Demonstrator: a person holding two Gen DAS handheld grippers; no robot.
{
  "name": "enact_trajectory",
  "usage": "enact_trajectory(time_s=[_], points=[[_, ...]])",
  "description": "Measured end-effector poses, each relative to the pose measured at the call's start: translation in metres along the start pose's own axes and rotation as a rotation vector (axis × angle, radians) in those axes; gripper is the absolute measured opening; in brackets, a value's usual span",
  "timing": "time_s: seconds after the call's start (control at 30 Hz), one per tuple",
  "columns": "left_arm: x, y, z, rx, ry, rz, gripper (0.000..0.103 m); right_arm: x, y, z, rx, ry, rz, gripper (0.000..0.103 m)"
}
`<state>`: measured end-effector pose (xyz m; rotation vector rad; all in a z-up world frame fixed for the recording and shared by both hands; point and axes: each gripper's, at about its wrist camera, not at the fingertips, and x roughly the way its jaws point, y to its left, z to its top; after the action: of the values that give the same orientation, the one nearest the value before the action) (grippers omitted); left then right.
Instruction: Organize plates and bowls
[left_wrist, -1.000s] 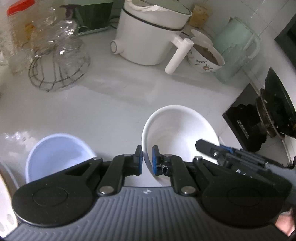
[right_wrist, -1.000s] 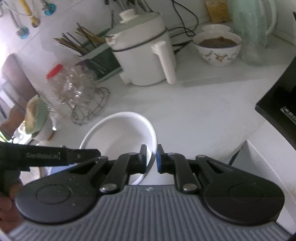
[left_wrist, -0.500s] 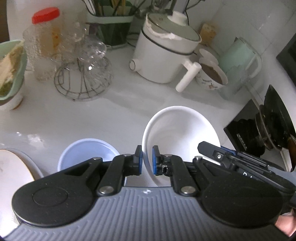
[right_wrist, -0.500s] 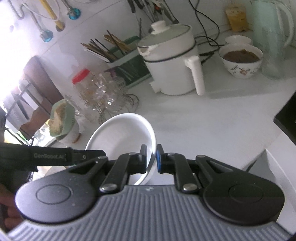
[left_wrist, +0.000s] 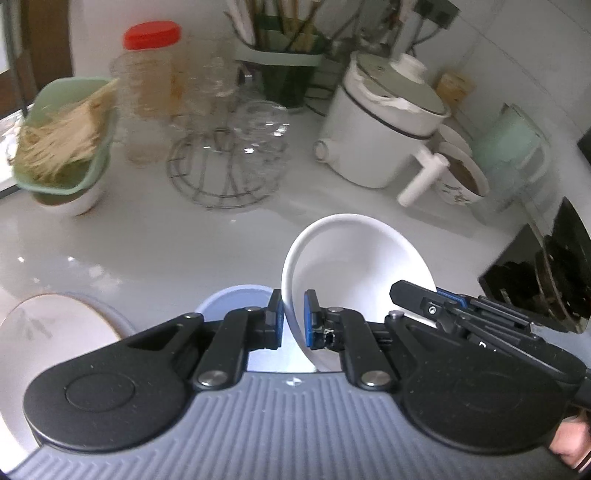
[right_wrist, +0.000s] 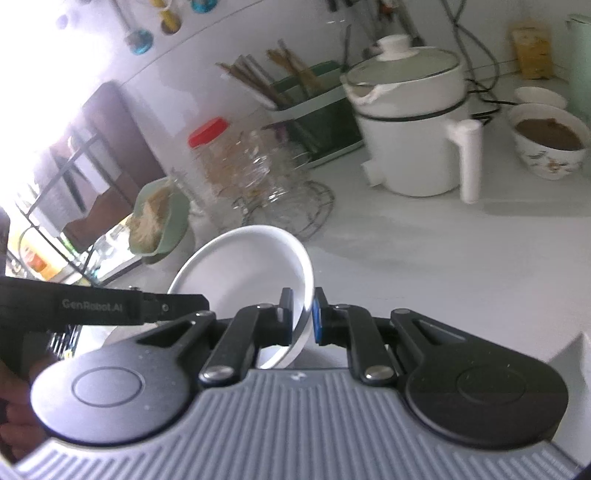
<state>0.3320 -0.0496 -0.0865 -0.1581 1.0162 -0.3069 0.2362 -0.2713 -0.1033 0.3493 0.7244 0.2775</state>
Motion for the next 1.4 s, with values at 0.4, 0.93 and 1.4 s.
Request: enact_trajectory(time_s=[0.4, 0.93, 1.4], points=[[0.020, 0.045, -0.016, -0.098, 0.032, 0.088, 0.012, 0.052, 0.031, -0.007, -0.147, 0.132, 0.024, 0.014], [0.024, 0.056, -0.019, -0.115, 0.069, 0.149, 0.035, 0.062, 0.034, -0.010, -0.166, 0.168, -0.006, 0.051], [0.030, 0.055, -0.023, -0.109, 0.053, 0.120, 0.045, 0.083, 0.002, -0.021, 0.005, 0.209, 0.004, 0.053]])
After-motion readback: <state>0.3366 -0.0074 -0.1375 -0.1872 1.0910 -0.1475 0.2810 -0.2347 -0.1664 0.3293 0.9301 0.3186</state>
